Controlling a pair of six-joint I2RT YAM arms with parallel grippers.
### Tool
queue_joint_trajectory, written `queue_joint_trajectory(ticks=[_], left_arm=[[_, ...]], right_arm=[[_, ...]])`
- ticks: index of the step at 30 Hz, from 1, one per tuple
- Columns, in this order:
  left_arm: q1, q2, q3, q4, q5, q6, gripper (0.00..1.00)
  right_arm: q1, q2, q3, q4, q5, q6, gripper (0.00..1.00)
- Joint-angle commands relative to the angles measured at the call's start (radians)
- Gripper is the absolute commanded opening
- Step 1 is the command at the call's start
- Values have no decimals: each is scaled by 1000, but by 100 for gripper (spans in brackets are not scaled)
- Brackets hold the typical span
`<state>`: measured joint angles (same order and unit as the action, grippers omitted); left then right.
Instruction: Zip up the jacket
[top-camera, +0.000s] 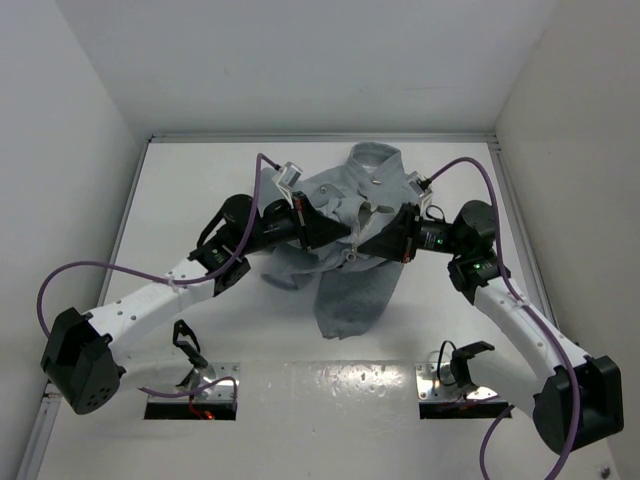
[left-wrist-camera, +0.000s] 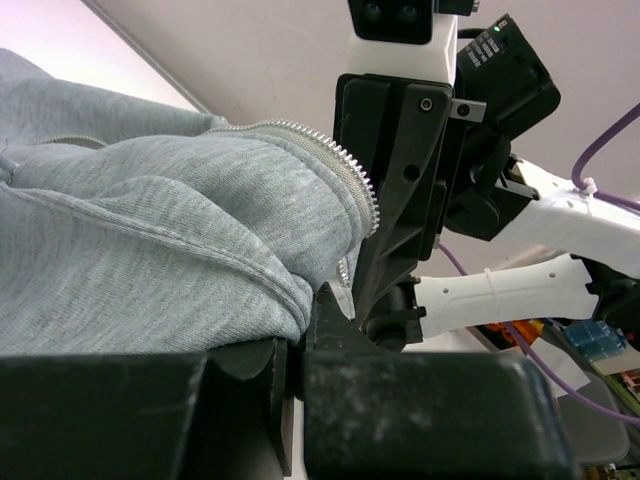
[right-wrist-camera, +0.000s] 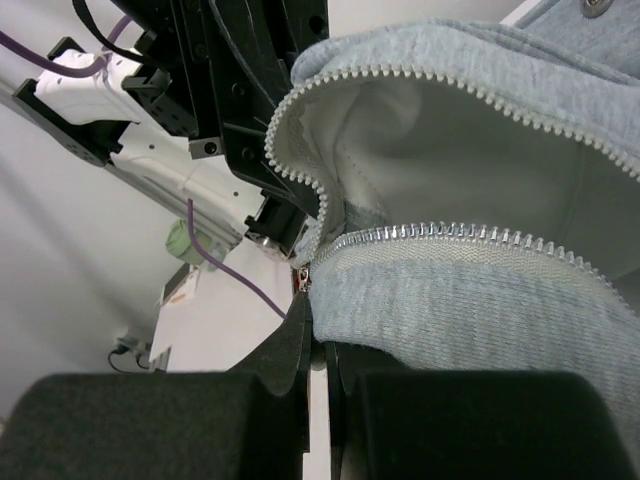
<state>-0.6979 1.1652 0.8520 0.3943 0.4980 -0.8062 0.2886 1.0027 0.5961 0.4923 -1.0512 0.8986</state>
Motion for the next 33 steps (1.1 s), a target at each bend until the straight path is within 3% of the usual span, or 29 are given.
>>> queue_joint_trajectory(ticks=[1, 33], left_arm=[[-14, -9, 48, 77, 10, -4, 0], [5, -36, 51, 21, -1, 45, 0]], right_arm=[[4, -4, 59, 75, 2, 8, 0], [-14, -22, 33, 62, 33, 51, 0]])
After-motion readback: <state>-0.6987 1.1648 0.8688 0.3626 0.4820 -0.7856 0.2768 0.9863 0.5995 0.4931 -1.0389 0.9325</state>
